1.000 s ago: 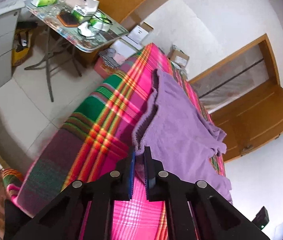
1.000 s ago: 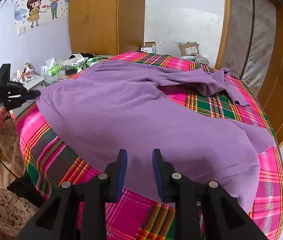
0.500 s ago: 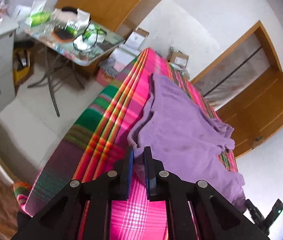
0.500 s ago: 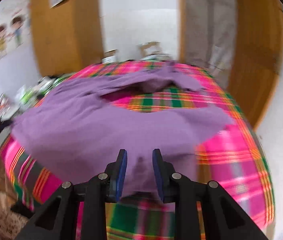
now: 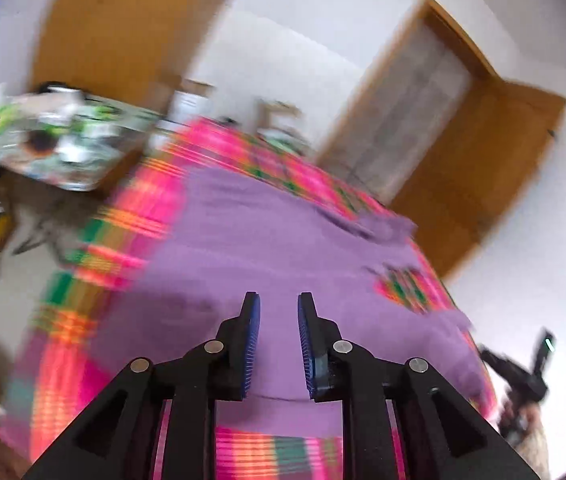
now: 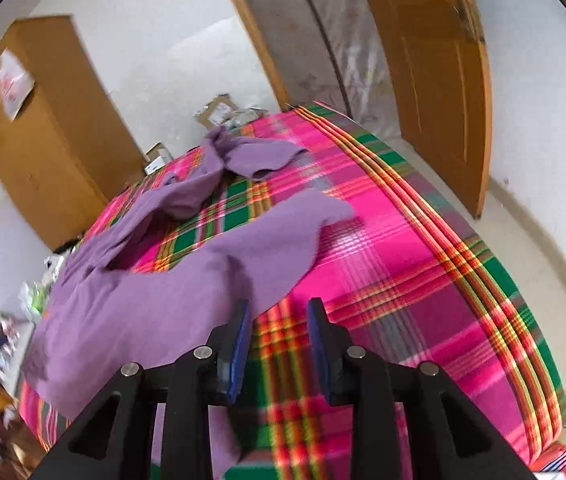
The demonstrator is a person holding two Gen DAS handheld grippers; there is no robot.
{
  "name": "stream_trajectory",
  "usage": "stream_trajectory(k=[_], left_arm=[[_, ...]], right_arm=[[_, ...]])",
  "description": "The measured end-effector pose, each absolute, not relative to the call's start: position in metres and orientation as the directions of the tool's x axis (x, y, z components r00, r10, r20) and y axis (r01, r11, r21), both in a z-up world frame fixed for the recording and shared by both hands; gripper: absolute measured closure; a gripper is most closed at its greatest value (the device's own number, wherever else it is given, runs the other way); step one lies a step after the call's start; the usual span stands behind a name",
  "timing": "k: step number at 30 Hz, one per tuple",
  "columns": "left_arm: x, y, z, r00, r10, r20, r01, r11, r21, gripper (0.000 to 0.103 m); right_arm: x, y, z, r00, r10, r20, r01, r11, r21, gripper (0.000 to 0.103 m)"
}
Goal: Fold clothes
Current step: 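Lift and swing the fleece with both grippers, spreading it over the bed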
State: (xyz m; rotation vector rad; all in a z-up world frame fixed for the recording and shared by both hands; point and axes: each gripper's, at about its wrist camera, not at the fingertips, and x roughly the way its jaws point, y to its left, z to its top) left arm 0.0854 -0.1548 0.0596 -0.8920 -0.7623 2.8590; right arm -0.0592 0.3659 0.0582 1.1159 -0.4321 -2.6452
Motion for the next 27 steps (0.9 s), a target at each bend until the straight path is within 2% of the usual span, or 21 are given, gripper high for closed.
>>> stream_trajectory(k=[5,8,11,14,15,19,27], left_arm=[[0.036,-0.093,0.052,-0.749,0.356,-0.559,-0.088,-0.89,-0.448,0.083],[0.009,-0.051,0.043,-0.674,0.435,-0.597,-0.194,-0.884,-0.426,0.079],[-0.007,-0.014,0.036,-0.598,0.503,-0.624,-0.306,-0.863,-0.403,0.079],[-0.017,0.005,0.03,-0.563,0.526,-0.638,-0.34,-0.85,-0.401,0.079],[-0.019,0.009,0.028,-0.555,0.528,-0.642,-0.342,-0.849,-0.403,0.079],[-0.027,0.023,0.02,-0.526,0.537,-0.66,-0.349,-0.843,-0.408,0.079],[-0.041,0.048,0.007,-0.477,0.551,-0.684,-0.355,-0.833,-0.424,0.079]], right_arm=[[-0.087,0.367,0.053,-0.653,-0.375,-0.658,0.149,-0.916,0.373,0.065],[-0.103,0.364,0.051,-0.642,-0.37,-0.672,0.164,-0.922,0.352,0.064],[-0.119,0.36,0.048,-0.625,-0.375,-0.685,0.176,-0.922,0.345,0.064],[-0.13,0.361,0.042,-0.605,-0.397,-0.69,0.169,-0.911,0.376,0.064],[-0.131,0.363,0.041,-0.604,-0.41,-0.684,0.169,-0.904,0.393,0.066],[-0.131,0.369,0.044,-0.618,-0.431,-0.657,0.177,-0.891,0.417,0.096],[-0.109,0.398,0.075,-0.732,-0.332,-0.595,0.132,-0.926,0.354,0.098]])
